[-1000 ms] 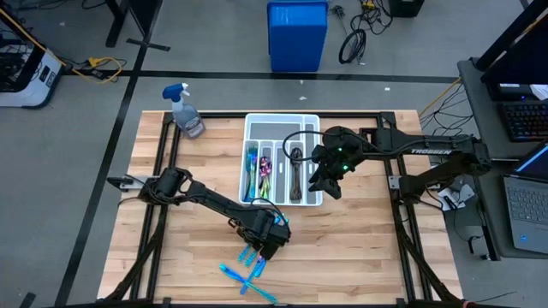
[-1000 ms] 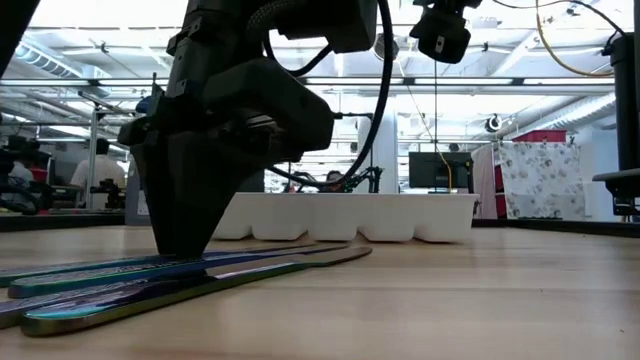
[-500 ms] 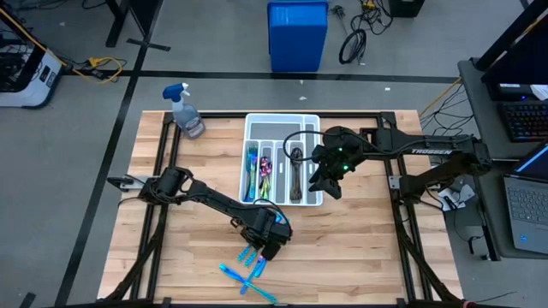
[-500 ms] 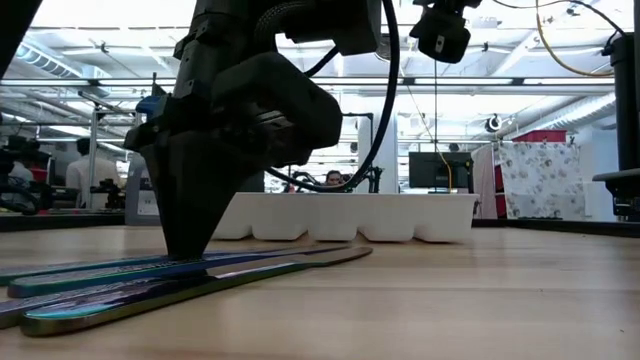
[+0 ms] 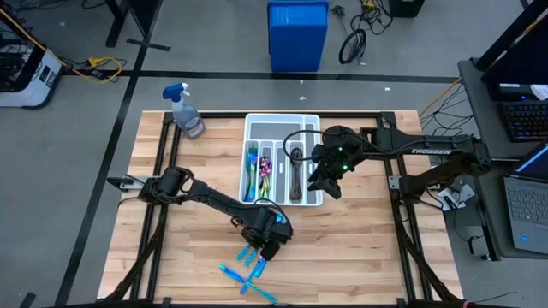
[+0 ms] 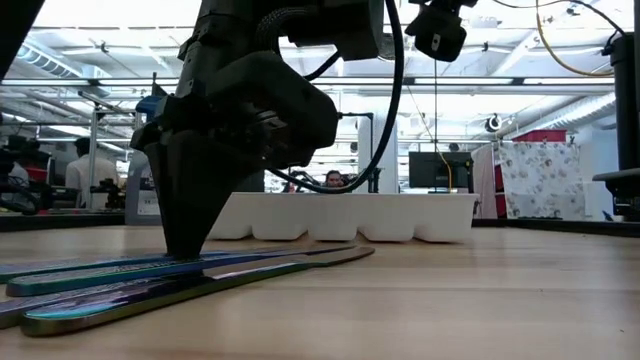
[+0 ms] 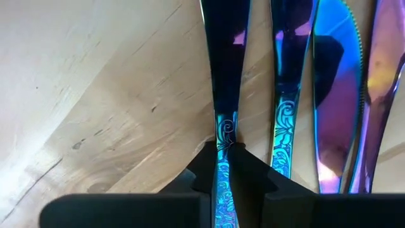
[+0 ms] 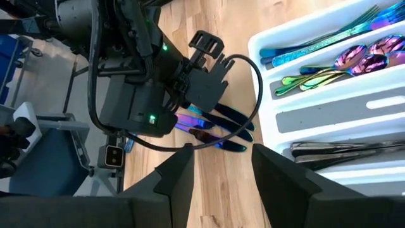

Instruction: Sort silverware

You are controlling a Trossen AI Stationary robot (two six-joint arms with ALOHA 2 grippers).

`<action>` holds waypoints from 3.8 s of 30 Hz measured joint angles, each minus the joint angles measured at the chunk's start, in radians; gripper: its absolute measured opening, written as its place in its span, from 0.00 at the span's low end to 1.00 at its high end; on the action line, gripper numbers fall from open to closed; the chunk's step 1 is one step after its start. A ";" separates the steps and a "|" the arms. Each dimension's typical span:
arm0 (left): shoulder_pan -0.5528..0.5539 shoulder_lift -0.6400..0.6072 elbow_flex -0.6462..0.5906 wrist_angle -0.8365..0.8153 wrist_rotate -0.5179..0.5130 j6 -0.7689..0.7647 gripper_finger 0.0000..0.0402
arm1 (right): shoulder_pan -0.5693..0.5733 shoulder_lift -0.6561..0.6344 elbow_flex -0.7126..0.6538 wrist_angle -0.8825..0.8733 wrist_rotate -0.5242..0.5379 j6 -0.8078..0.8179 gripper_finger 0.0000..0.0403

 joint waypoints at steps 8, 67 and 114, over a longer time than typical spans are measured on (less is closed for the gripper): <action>0.001 -0.002 0.001 -0.005 0.049 0.009 0.05 | 0.000 0.000 0.000 0.028 0.000 -0.003 0.35; -0.025 -0.008 0.021 -0.068 -0.053 -0.021 0.41 | 0.000 0.000 0.000 0.026 0.000 0.018 0.35; -0.003 -0.025 -0.027 -0.020 -0.088 0.049 0.33 | -0.008 0.000 0.000 0.013 0.000 0.008 0.35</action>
